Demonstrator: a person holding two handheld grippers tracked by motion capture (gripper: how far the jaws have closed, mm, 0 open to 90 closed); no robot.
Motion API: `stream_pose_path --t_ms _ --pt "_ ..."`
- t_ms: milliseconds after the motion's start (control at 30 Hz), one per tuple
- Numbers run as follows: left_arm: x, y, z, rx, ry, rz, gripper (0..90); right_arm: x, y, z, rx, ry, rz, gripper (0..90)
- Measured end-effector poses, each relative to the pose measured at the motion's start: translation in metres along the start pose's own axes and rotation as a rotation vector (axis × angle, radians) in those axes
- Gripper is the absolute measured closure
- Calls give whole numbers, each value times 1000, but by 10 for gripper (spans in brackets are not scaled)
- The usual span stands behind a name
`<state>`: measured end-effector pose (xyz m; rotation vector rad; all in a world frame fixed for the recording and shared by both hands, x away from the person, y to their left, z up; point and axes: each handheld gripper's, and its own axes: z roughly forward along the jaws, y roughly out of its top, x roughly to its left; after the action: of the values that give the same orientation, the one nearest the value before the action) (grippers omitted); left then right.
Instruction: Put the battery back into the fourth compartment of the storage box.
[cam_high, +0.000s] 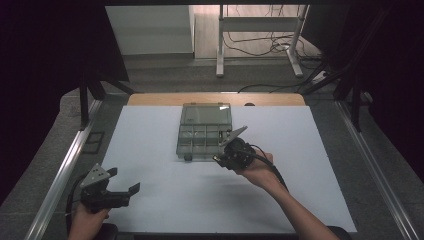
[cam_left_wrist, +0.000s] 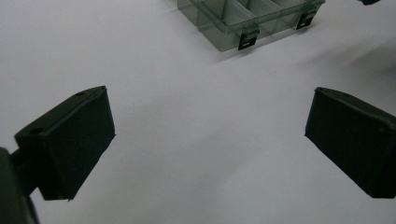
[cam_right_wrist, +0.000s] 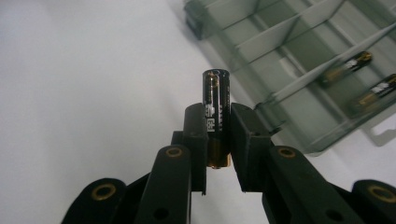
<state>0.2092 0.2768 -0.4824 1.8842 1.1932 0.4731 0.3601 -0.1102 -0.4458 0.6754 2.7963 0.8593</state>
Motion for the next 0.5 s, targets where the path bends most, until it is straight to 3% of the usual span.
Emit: stream_pose_path --t_ms 500 --pt "1 0 0 -2 -2 -5 20 -27 22 -1 -11 -36 44 766"
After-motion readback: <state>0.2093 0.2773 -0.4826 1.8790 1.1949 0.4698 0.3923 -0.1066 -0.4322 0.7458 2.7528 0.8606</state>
